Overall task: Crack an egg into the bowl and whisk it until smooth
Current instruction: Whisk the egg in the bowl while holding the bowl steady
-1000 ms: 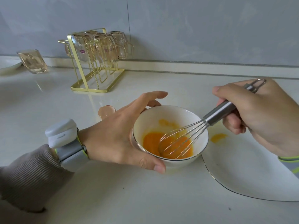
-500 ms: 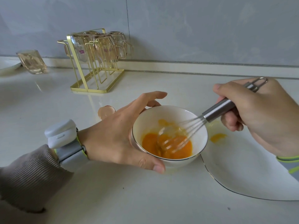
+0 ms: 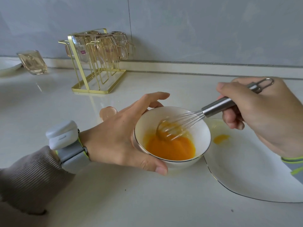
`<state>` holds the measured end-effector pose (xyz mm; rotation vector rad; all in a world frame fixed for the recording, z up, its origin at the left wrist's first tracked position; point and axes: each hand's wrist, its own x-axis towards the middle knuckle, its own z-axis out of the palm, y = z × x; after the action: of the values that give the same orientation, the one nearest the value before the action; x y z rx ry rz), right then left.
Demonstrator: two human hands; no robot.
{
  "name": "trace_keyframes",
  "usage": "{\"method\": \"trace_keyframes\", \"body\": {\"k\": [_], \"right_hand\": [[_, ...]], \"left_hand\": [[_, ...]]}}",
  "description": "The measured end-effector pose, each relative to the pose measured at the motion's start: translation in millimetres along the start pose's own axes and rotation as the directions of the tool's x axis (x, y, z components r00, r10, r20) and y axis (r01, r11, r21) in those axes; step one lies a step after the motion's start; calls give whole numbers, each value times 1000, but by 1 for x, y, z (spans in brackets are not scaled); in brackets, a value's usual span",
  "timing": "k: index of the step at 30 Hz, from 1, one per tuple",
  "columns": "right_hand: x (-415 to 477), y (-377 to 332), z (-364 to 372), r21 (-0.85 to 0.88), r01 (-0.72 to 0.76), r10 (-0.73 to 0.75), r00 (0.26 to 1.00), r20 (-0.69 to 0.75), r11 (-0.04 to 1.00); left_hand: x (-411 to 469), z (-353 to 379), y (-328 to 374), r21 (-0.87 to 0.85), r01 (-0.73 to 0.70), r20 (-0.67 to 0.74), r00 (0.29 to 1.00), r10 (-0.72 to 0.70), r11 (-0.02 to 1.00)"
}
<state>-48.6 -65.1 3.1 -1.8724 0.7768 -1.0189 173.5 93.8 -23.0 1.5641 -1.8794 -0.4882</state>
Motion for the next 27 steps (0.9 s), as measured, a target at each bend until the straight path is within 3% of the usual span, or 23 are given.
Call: {"method": "trace_keyframes", "body": {"k": [8,12,15,23,27], "right_hand": [[2,1,-3,-53,56,-57,998,-23,997],[2,1,-4,-30,30,-28,998,60,999],[3,0,-4,-8,60,-60,998,1,998],[2,-1,-5,-63,75,-74,997,20,995],[1,-2,-4,13,52,-53,996,67,999]], "left_hand": [[0,0,0,-2,-6,0,1000,6,1000],[0,0,0,-2,-3,0,1000,3,1000],[1,0,0,-2,-4,-1,1000,4,1000],[0,0,-1,1,-2,-1,1000,2,1000],[0,0,0,-1,-1,-2,1000,1,1000]]}}
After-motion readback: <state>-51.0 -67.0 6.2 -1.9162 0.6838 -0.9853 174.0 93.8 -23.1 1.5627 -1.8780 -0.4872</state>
